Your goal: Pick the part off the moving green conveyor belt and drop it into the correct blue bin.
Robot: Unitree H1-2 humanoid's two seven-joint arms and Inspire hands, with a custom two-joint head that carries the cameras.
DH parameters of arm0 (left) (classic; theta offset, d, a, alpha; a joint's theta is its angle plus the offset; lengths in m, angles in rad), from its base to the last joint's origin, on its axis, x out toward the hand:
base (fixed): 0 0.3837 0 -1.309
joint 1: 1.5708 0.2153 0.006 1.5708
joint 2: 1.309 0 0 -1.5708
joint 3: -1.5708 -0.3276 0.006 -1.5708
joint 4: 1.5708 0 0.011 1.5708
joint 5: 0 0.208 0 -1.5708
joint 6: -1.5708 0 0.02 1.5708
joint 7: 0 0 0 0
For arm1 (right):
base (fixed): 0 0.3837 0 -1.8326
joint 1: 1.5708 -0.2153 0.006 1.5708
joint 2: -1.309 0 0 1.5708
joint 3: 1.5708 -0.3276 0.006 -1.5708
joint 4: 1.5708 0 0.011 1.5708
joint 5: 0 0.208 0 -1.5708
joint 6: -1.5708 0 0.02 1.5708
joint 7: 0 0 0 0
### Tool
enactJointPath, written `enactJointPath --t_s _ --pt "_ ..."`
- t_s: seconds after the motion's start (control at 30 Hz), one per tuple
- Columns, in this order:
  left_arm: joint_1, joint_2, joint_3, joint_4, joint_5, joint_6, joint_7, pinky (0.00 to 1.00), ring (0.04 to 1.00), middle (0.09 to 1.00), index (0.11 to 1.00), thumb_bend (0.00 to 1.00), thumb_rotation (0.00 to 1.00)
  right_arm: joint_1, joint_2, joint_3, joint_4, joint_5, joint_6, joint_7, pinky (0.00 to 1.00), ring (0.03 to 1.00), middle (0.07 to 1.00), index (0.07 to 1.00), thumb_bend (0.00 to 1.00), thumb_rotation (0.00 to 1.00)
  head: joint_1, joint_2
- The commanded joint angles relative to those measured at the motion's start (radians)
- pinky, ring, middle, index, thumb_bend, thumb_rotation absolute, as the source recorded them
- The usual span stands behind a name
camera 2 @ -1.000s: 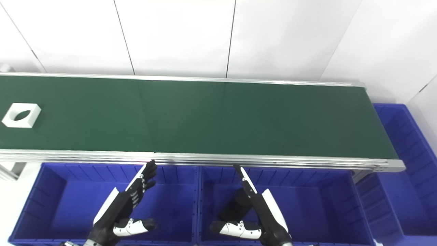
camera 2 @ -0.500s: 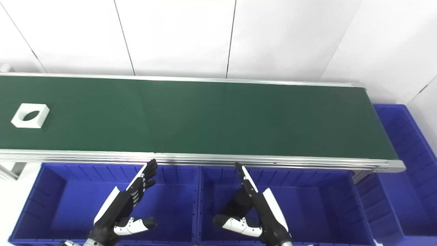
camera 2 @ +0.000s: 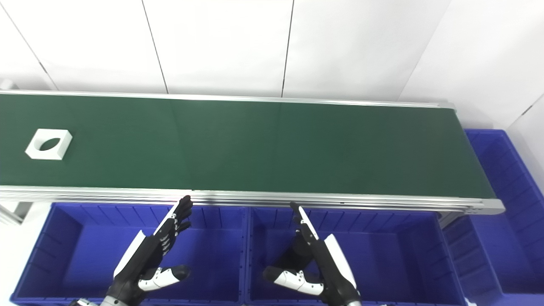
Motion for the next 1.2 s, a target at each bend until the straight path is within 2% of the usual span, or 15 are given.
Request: enactJointPath --t_s 0.0,0.1,0.17,0.37,0.5,0.9,0.97,1.03,1.17 --pt "-0.002 0.007 0.003 -0.032 0.008 -0.017 0.011 0.94 0.990 1.000 1.000 0.89 0.71 -0.005 0.003 0.000 -0.023 0.006 -0.044 -0.010 0.89 0.965 1.000 1.000 0.93 0.67 -0.002 0.001" --pt "-0.002 0.004 0.006 -0.031 0.005 -0.011 0.012 0.94 0.989 1.000 1.000 0.87 0.74 -0.006 0.004 0.000 -0.023 0.008 -0.042 -0.010 0.90 0.968 1.000 1.000 0.92 0.66 -0.003 0.001" --pt "-0.003 0.001 0.007 -0.025 0.001 -0.016 0.014 0.94 0.984 1.000 1.000 0.86 0.78 -0.007 0.005 0.001 -0.023 -0.005 -0.039 -0.014 0.87 0.963 1.000 1.000 0.93 0.67 -0.004 0.000" --pt "-0.007 0.002 0.009 -0.016 0.010 -0.025 0.015 0.94 0.985 1.000 1.000 0.87 0.78 -0.009 0.008 0.000 -0.022 -0.016 -0.039 -0.019 0.90 0.961 0.998 1.000 0.92 0.67 -0.005 -0.001" --pt "-0.008 0.001 0.008 -0.016 0.011 -0.019 0.015 0.94 0.986 1.000 1.000 0.89 0.78 -0.011 0.008 -0.001 -0.021 -0.010 -0.033 -0.015 0.87 0.960 1.000 1.000 0.92 0.67 -0.005 -0.004" --pt "-0.010 0.001 0.009 -0.007 0.013 -0.018 0.016 0.94 0.987 1.000 1.000 0.88 0.78 -0.013 0.009 0.000 -0.016 -0.024 -0.040 -0.021 0.87 0.954 0.995 1.000 0.92 0.66 -0.007 -0.008" --pt "-0.010 -0.001 0.010 -0.003 0.013 -0.023 0.018 0.94 0.985 1.000 1.000 0.88 0.78 -0.013 0.010 0.001 -0.013 -0.025 -0.038 -0.021 0.88 0.955 0.995 1.000 0.93 0.66 -0.003 -0.018" --pt "-0.010 -0.003 0.009 0.012 0.017 -0.043 0.022 0.94 0.983 1.000 1.000 0.88 0.78 -0.011 0.009 0.002 -0.006 -0.032 -0.041 -0.024 0.87 0.952 0.995 1.000 0.93 0.67 0.016 -0.044" --pt "-0.008 -0.017 0.005 0.046 0.020 -0.067 0.034 0.93 0.985 1.000 1.000 0.89 0.77 -0.008 -0.007 -0.003 0.022 -0.029 -0.066 -0.029 0.85 0.955 0.998 1.000 0.94 0.67 0.130 -0.107"
